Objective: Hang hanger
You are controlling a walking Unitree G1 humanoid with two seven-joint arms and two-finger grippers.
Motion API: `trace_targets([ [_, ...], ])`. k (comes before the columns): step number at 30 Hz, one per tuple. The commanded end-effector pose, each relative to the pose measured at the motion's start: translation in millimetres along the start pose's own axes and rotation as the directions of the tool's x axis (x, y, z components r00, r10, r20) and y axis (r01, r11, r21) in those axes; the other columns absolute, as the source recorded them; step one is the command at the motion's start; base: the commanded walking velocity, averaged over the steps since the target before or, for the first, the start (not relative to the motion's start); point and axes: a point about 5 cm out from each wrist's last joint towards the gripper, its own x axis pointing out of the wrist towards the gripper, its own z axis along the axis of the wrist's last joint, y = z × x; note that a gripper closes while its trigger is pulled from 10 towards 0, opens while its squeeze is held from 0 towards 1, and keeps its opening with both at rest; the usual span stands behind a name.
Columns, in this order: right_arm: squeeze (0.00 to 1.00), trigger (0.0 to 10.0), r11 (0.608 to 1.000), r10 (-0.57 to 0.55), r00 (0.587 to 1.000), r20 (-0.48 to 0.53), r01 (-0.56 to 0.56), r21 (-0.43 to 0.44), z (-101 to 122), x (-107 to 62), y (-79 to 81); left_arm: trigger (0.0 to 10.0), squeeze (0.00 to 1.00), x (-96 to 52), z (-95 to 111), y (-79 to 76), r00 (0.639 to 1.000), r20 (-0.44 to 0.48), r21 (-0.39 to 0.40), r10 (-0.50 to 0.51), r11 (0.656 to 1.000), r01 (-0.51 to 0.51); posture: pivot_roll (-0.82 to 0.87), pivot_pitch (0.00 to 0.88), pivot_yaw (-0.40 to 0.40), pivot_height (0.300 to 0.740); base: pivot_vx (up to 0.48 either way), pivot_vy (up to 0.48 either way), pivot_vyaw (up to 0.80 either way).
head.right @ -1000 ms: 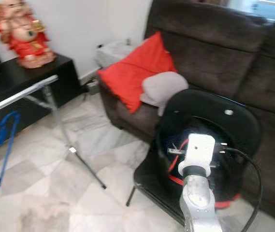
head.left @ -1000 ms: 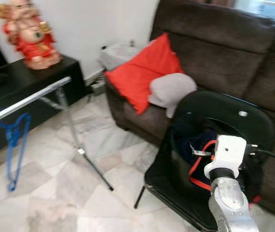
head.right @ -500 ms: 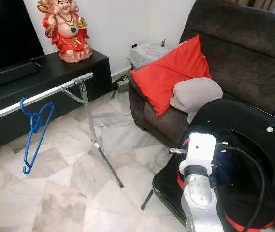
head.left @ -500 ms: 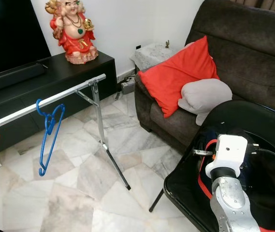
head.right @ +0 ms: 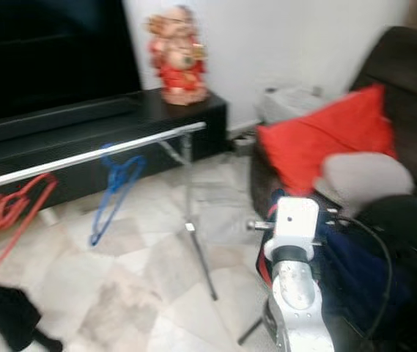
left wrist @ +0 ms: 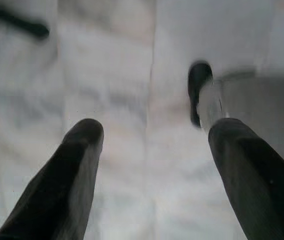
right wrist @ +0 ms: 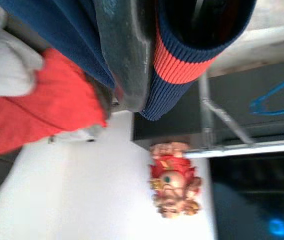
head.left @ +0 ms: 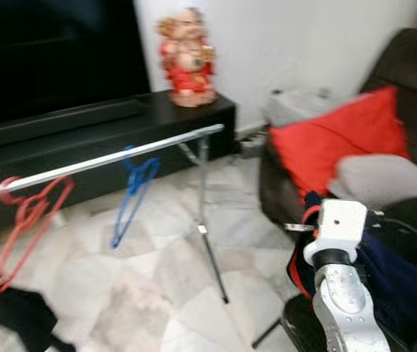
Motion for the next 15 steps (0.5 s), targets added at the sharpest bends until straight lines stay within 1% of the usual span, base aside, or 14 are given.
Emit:
trace_targets([
  [1, 0.0, 10.0, 0.999, 0.054, 0.995, 0.082, -0.054, 0.002, 15.8, 0.2, 8.6, 10.0, 0.0, 0.2, 2.4, 5.4, 1.0, 0.0, 0.016, 0.009, 1.0, -0.009, -0.01, 0.041, 0.029, 0.74, 0.0, 0.0, 0.8],
  [2, 0.0, 10.0, 0.996, 0.083, 0.992, 0.098, -0.084, 0.006, 18.9, 0.1, 11.9, 10.0, 0.0, 0.2, 2.5, 5.4, 1.0, 0.0, 0.015, 0.009, 1.0, -0.009, -0.01, 0.042, 0.029, 0.74, 0.0, 0.0, 0.8],
  [3, 0.0, 10.0, 0.996, 0.083, 0.992, 0.098, -0.084, 0.006, 18.9, 0.1, 11.9, 10.0, 0.0, 0.2, 2.5, 5.4, 1.0, 0.0, 0.015, 0.009, 1.0, -0.009, -0.01, 0.042, 0.029, 0.74, 0.0, 0.0, 0.8],
  [4, 0.0, 10.0, 0.978, 0.208, 0.968, 0.143, -0.21, -0.004, 27.4, -2.8, 25.6, 10.0, 0.0, 0.3, 2.7, 5.5, 1.0, -0.001, 0.015, 0.008, 1.0, -0.008, -0.01, 0.044, 0.029, 0.74, 0.0, 0.0, 0.8],
  [5, 0.0, 10.0, 0.944, 0.329, 0.928, 0.174, -0.33, -0.027, 33.0, -8.2, 38.9, 10.0, 0.0, 0.4, 2.9, 5.5, 1.0, -0.001, 0.015, 0.007, 1.0, -0.007, -0.01, 0.044, 0.029, 0.74, 0.0, 0.0, 0.8],
  [7, 0.0, 10.0, 0.917, 0.396, 0.899, 0.186, -0.397, -0.034, 35.1, -12.6, 46.2, 10.0, 0.0, 0.4, 2.9, 5.5, 1.0, -0.001, 0.014, 0.007, 1.0, -0.007, -0.01, 0.044, 0.029, 0.74, 0.0, 0.0, 0.8],
  [9, 0.0, 10.0, 0.874, 0.481, 0.854, 0.197, -0.484, -0.038, 36.8, -19.0, 55.1, 10.0, 0.0, 0.4, 3.1, 5.4, 1.0, -0.001, 0.015, 0.007, 1.0, -0.007, -0.01, 0.046, 0.028, 0.74, 0.0, 0.0, 0.7],
  [10, 0.0, 10.0, 0.835, 0.542, 0.815, 0.203, -0.549, -0.025, 37.1, -24.3, 61.3, 10.0, 0.0, 0.5, 3.3, 5.2, 1.0, -0.001, 0.015, 0.006, 1.0, -0.006, -0.01, 0.046, 0.027, 0.74, 0.0, 0.0, 0.0],
  [13, 0.0, 10.0, 0.805, 0.582, 0.789, 0.195, -0.594, 0.001, 34.6, -28.3, 64.7, 10.0, 0.0, 0.6, 3.5, 5.0, 1.0, -0.001, 0.014, 0.006, 1.0, -0.006, -0.01, 0.048, 0.026, 0.74, 0.0, 0.0, 0.0],
  [14, 0.0, 10.0, 0.799, 0.589, 0.788, 0.181, -0.602, 0.019, 30.9, -28.8, 64.2, 10.0, 0.0, 0.6, 3.6, 4.8, 1.0, -0.001, 0.015, 0.005, 1.0, -0.005, -0.01, 0.048, 0.026, 0.74, 0.0, 0.0, 0.0],
  [15, 0.0, 10.0, 0.803, 0.581, 0.795, 0.175, -0.595, 0.037, 28.3, -28.0, 62.7, 10.0, 0.0, 0.7, 3.7, 4.6, 1.0, -0.001, 0.015, 0.004, 1.0, -0.004, -0.01, 0.049, 0.025, 0.74, 0.0, 0.0, 0.0],
])
